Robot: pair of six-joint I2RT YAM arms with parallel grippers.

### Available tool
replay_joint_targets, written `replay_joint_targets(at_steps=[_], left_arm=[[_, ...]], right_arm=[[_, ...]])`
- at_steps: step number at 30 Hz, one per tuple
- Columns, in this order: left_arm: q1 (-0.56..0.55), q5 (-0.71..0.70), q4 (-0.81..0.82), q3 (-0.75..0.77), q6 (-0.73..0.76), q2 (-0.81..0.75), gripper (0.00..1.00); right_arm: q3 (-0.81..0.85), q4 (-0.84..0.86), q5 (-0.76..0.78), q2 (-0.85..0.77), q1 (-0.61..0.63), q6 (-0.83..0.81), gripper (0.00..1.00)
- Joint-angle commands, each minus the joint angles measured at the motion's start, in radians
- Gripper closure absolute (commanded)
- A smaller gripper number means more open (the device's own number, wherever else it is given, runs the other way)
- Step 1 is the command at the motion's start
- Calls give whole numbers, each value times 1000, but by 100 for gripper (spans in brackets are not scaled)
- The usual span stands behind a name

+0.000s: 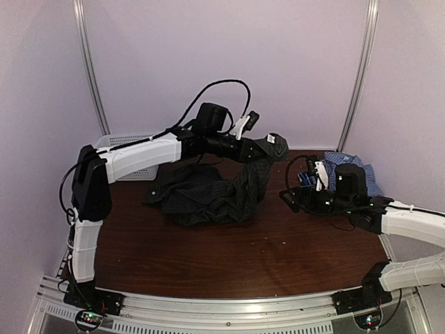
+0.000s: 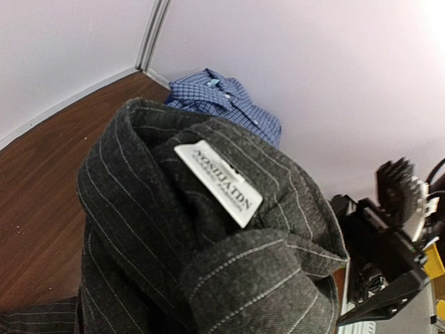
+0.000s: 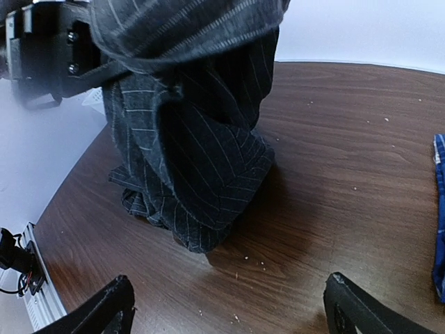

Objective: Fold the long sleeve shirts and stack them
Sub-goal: Place the crumpled shirt at the center of the board.

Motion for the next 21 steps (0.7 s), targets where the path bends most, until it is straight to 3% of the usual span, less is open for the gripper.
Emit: replay_joint_targets(at_steps=[1, 5, 12, 16, 21], left_arm=[[-14, 105, 112, -18, -69, -84, 100], [-14, 120, 117, -23, -83, -93, 100], [-14, 141, 149, -43, -99, -86, 99], [-13, 146, 154, -41, -101, -75, 98], [5, 163, 176, -42, -113, -61, 97]], right_arm=[[30, 223, -93, 99, 9, -30, 5], [87, 266, -118, 207, 11, -60, 12], [141, 325, -180, 313, 19, -84, 33], [162, 344, -216, 355, 22, -88, 55], [192, 339, -253, 380, 30, -79, 90]])
